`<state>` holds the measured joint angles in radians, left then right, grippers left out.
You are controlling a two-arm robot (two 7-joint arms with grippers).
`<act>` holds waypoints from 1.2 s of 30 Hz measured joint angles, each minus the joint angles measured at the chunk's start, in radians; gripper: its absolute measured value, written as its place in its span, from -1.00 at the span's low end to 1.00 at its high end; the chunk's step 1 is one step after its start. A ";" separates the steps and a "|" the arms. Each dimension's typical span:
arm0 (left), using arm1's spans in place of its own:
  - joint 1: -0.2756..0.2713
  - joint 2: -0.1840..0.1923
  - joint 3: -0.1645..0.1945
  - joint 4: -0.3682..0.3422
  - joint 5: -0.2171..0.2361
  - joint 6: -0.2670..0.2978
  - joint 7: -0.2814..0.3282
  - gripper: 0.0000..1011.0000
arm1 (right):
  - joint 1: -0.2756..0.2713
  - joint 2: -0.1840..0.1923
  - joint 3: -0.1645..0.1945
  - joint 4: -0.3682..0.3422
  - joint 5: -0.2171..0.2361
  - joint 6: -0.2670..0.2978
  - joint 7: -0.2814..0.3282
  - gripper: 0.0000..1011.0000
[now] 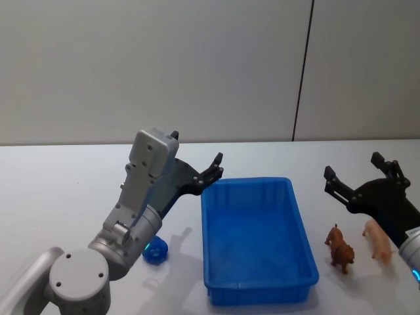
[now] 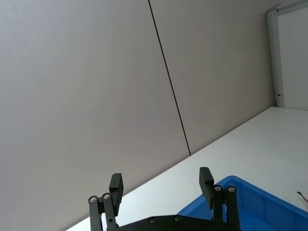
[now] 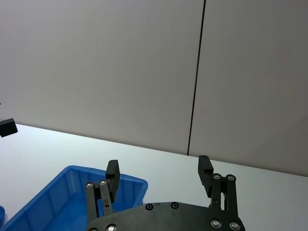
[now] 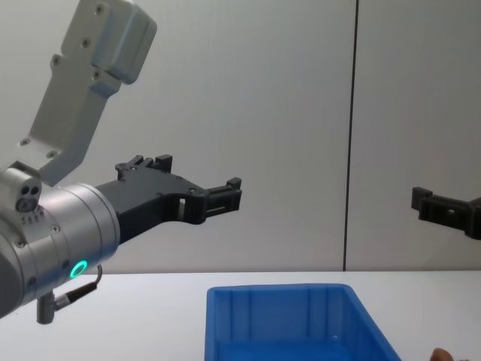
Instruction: Pick up the two dolls from the table and place them into the box.
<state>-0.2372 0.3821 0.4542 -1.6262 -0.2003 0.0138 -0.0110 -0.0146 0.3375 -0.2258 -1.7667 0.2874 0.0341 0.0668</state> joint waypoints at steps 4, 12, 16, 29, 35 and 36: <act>0.000 0.000 0.000 0.000 0.000 0.000 0.000 0.98 | 0.000 0.000 0.000 0.000 0.000 0.000 0.000 0.98; 0.000 0.000 0.000 0.000 0.000 0.000 0.000 0.98 | 0.000 0.000 0.000 0.000 0.000 0.000 0.000 0.98; 0.000 0.000 0.000 0.000 0.000 0.000 0.000 0.98 | 0.000 0.000 0.000 0.000 0.000 0.000 0.000 0.98; 0.000 0.000 0.000 0.000 0.000 0.000 0.000 0.98 | -0.051 0.031 0.014 -0.032 0.010 0.004 -0.038 0.98; 0.000 0.000 0.000 0.000 0.000 0.000 0.000 0.98 | -0.138 0.079 0.038 -0.084 0.030 0.014 -0.104 0.98; 0.000 0.000 0.000 0.000 0.000 0.000 0.000 0.98 | -0.164 0.093 0.045 -0.099 0.034 0.019 -0.122 0.98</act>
<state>-0.2372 0.3821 0.4542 -1.6262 -0.2004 0.0138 -0.0109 -0.1788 0.4303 -0.1805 -1.8658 0.3216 0.0527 -0.0554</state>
